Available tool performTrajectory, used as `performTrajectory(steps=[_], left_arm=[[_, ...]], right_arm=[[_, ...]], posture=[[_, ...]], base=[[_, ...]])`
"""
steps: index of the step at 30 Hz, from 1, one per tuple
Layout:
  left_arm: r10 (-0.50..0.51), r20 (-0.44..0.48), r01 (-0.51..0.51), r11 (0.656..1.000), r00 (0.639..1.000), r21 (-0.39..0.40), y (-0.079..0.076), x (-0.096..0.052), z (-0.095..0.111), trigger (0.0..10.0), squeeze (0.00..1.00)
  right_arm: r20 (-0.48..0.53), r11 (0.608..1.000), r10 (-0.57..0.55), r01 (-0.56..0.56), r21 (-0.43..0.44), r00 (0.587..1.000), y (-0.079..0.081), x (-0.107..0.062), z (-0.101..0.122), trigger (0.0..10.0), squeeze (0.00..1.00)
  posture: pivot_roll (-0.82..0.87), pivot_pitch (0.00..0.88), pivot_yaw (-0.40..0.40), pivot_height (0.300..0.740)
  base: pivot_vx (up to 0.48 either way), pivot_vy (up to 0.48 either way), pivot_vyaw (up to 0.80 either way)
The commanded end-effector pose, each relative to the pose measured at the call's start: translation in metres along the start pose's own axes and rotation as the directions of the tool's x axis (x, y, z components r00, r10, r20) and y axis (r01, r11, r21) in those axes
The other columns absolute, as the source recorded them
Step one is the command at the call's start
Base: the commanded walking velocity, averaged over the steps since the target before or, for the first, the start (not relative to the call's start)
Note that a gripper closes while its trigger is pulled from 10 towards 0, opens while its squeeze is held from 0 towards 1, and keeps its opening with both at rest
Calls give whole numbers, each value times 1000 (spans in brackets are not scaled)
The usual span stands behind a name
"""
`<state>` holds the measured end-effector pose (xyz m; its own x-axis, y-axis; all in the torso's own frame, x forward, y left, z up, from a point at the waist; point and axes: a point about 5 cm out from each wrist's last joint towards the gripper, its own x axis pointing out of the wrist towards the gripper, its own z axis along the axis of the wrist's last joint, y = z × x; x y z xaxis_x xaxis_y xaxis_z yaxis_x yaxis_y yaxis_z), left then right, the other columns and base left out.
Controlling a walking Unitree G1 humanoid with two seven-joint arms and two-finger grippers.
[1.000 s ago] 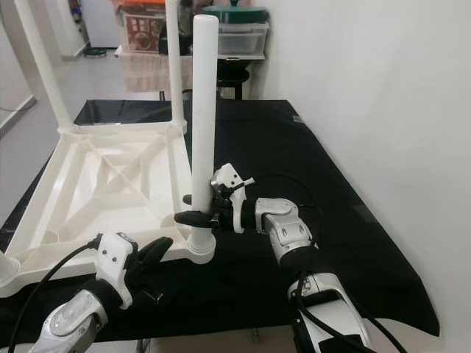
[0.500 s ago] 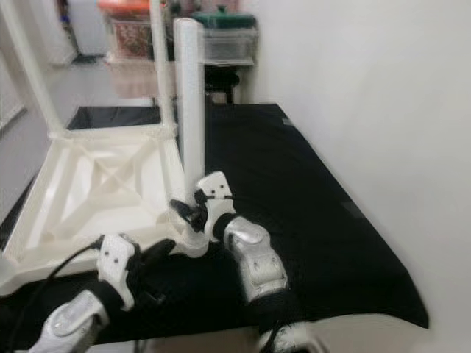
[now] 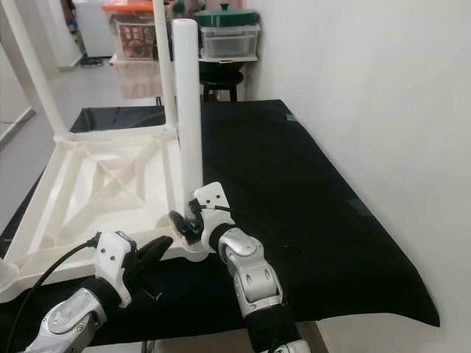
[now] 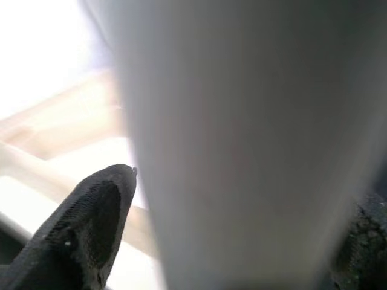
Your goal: Building children table
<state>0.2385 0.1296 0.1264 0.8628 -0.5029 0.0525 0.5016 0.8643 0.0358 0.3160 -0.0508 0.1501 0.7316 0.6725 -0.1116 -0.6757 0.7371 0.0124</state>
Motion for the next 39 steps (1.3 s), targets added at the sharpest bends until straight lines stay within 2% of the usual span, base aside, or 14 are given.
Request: performTrajectory(steps=[1, 2, 3, 6, 13, 14, 15, 26, 30, 32, 33, 35, 37, 39], left_arm=[[0, -24, 0, 1000, 1000, -3, 1, 0, -3, 10000, 0], [-1, -23, 1, 1000, 1000, -4, 1, 0, -4, 10000, 0], [-2, -22, 1, 1000, 1000, -5, 1, 0, -4, 10000, 0], [1, -20, -1, 1000, 1000, -5, 1, 0, -4, 10000, 0], [3, -18, -3, 1000, 1000, -4, 0, 0, -3, 10000, 0], [3, -18, -3, 1000, 1000, -4, 0, 0, -3, 10000, 0], [3, -18, -3, 1000, 1000, -4, 0, 0, -3, 10000, 0], [2, -20, -2, 1000, 1000, -7, -2, -1, -4, 10000, 0], [1, -20, -1, 1000, 1000, -9, -2, -1, -4, 10000, 0], [2, -20, -2, 1000, 1000, -9, -1, -3, -4, 10000, 0], [3, -20, -3, 1000, 1000, -9, -1, -3, -4, 10000, 0], [3, -20, -3, 1000, 1000, -9, 0, -3, -3, 10000, 0], [0, -22, 0, 1000, 1000, -10, 0, -4, -4, 10000, 0], [0, -24, -1, 1000, 1000, -12, 0, -4, -5, 10000, 0]], right_arm=[[33, 997, 72, -71, -18, 997, 6, 2, 10, 10000, 957], [44, 983, 177, -175, -60, 983, 6, 0, 16, 10000, 208], [45, 959, 267, -261, -107, 963, 5, -3, 20, 10000, 0], [8, 891, 426, -418, -177, 905, -6, -7, 27, 10000, 0], [-20, 860, 487, -483, -167, 873, -28, -5, 31, 10000, 0], [-20, 852, 505, -502, -150, 863, -31, -5, 32, 2235, 0], [-22, 844, 520, -518, -136, 854, -36, -6, 32, 0, 0], [-20, 844, 525, -524, -119, 851, -49, -9, 31, 0, 0], [-14, 911, 400, -400, -101, 916, -48, -7, 21, 0, 0], [-36, 976, 195, -198, -95, 980, -36, -2, 8, 0, 0], [-14, 987, -158, 158, 28, 987, -38, 0, 0, 0, 0], [-114, 821, -533, 545, 172, 838, -42, -8, -15, 0, 0], [-13, 926, -374, 373, -50, 927, -18, -8, -6, 0, 0], [-17, 971, -237, 237, -36, 971, -9, -4, -4, 0, 0]], posture=[[31, 0, -33, 740], [33, 0, -36, 740], [35, 0, -39, 740], [39, 0, -44, 740], [43, 0, -47, 740], [47, 0, -49, 740], [50, 0, -50, 740], [45, 0, -44, 740], [38, 0, -46, 740], [38, 0, -55, 740], [27, 0, -51, 740], [24, 0, -45, 740], [29, 0, -45, 740], [13, 0, -32, 740]], base=[[0, 0, 0], [0, 0, 0], [0, 0, 0], [0, 0, 0], [0, 0, 0], [0, 0, 0], [0, 0, 0], [0, 0, 0], [0, 0, 0], [0, 0, 0], [0, 0, 0], [0, 0, 0], [0, 0, 0], [0, 0, 0]])
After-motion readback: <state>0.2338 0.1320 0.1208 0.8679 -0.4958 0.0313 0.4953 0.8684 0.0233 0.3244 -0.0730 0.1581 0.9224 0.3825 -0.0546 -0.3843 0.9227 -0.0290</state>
